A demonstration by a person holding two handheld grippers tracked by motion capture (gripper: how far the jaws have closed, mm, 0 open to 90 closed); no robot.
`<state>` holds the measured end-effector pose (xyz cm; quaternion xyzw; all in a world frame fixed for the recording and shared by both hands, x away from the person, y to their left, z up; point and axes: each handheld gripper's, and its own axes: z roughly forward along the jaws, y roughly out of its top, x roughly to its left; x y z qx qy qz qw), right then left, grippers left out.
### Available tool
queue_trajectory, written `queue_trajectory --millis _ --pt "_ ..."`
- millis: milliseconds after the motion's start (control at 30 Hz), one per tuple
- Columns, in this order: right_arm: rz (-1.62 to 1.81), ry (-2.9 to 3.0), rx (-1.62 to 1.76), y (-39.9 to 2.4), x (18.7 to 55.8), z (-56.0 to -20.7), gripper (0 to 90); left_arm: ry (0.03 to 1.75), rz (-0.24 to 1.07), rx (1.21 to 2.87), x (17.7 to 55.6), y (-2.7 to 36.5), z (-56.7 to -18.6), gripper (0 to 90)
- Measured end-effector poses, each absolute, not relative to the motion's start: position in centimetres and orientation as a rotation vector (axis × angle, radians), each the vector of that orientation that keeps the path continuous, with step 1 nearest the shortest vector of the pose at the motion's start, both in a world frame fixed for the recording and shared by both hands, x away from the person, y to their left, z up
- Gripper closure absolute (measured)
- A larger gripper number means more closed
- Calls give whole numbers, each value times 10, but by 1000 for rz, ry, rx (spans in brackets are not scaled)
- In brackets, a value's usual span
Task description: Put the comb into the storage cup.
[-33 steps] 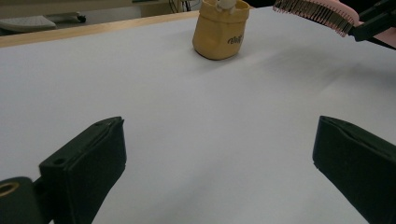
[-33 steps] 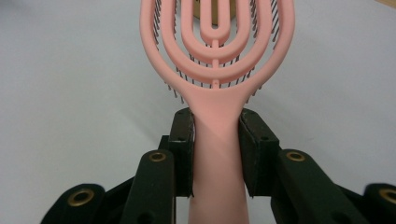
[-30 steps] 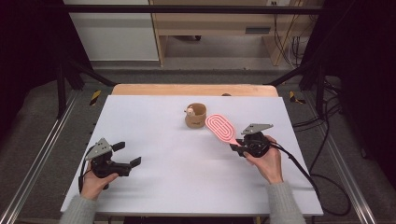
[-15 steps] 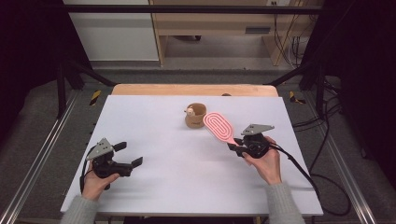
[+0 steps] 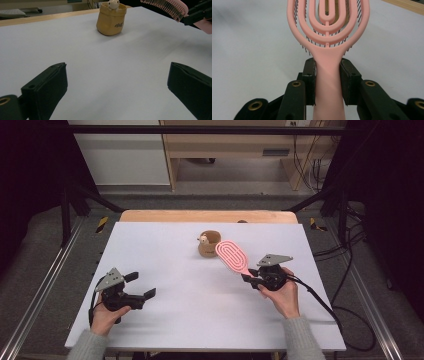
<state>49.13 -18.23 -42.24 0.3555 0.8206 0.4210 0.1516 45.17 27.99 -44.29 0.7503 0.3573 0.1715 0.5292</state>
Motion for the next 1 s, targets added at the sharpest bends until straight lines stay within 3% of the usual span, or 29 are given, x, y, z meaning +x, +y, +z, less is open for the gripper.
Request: queue_trajectory --millis 1000 --pt "1304 2327 970 -173 483 -420 692 859 384 1786 450 257 -439 25"
